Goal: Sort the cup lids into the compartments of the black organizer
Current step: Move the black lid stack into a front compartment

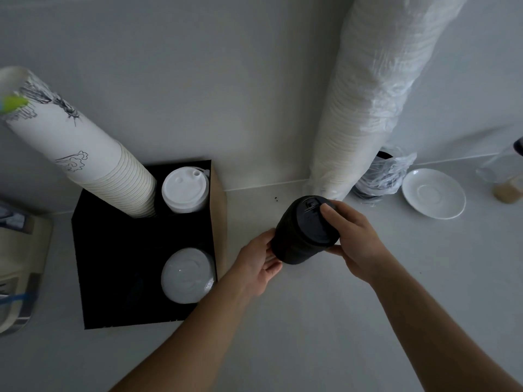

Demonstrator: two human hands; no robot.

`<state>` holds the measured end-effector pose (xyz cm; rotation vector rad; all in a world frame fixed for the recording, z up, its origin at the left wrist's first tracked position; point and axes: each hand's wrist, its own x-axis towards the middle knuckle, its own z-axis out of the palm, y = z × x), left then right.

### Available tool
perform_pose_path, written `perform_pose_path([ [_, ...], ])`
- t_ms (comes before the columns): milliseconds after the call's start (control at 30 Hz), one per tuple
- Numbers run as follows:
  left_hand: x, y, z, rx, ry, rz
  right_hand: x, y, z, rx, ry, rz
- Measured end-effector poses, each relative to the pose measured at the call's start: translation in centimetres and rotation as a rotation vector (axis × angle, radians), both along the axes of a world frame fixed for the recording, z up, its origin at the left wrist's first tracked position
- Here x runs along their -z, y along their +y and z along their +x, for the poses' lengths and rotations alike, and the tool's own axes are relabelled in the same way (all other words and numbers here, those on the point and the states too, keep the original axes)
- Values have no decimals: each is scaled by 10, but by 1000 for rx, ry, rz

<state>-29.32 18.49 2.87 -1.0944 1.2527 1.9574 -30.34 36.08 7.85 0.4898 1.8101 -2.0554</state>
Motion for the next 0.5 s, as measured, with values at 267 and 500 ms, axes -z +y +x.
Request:
perform_pose_path([
  [267, -25, -22, 44, -89, 83, 72, -32, -16, 32, -69, 44, 32],
  [500, -49, -50, 87, -166, 134, 147, -64, -38, 61, -111, 87, 78],
])
